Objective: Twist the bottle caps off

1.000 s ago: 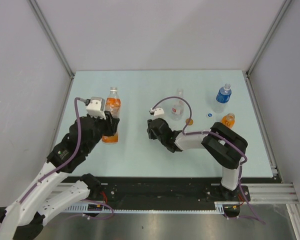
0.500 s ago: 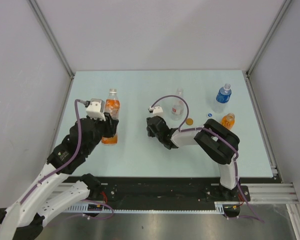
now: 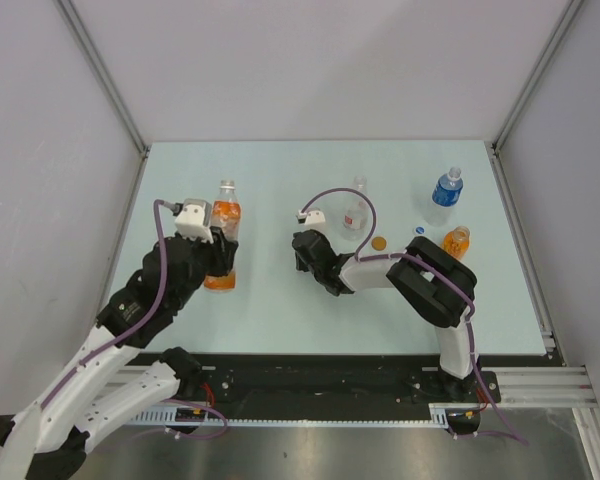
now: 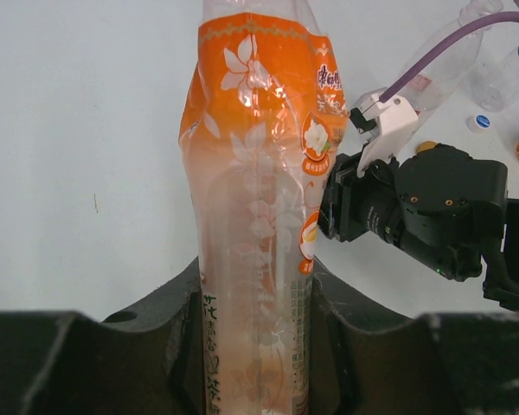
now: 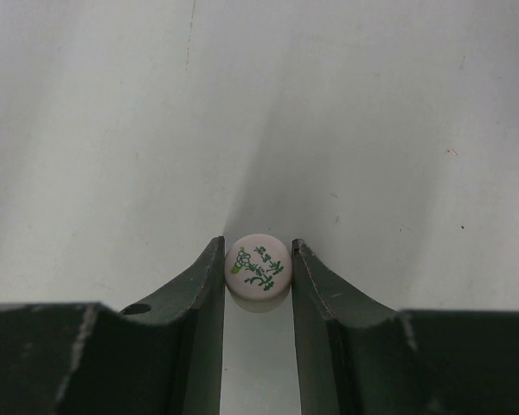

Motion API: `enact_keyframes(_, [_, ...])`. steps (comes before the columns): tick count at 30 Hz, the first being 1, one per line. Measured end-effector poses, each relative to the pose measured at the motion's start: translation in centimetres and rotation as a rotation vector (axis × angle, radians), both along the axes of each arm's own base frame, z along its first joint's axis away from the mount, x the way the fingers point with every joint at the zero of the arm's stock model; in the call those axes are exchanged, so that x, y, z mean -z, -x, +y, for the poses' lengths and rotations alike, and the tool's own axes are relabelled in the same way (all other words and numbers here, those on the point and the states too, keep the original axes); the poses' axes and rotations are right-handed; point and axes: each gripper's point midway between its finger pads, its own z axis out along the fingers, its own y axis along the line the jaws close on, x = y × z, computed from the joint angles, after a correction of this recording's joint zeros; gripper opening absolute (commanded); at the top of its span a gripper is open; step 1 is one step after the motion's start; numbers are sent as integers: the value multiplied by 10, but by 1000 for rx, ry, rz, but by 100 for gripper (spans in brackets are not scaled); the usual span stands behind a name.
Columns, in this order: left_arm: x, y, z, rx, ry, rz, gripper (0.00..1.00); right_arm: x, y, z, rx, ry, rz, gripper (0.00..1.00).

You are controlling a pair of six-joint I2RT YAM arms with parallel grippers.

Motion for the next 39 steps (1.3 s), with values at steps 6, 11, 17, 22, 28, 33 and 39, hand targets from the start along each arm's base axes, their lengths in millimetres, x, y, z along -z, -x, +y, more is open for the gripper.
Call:
enact_keyframes(6, [4, -1, -1, 0, -6, 8, 1, 0, 0, -2, 6, 10, 2, 31])
enact_keyframes(11, [3, -2, -2, 0, -6, 7, 1, 0, 0, -2, 7, 13, 4, 43])
enact_keyframes(17, [3, -2, -2, 0, -6, 8, 1, 0, 0, -2, 7, 13, 5, 53])
enact_keyframes(22, [3, -2, -2, 0, -6, 8, 1, 0, 0, -2, 7, 15, 6, 55])
enact_keyframes(28, [4, -2, -1, -1, -7, 7, 1, -7, 8, -8, 18, 30, 29, 56])
enact_keyframes(33, [6, -4, 0, -12, -13, 8, 1, -80, 20, -5, 1, -26, -21, 58])
enact_keyframes(39, [6, -10, -2, -19, -24, 3, 2, -249, 35, 4, -45, -246, -227, 59])
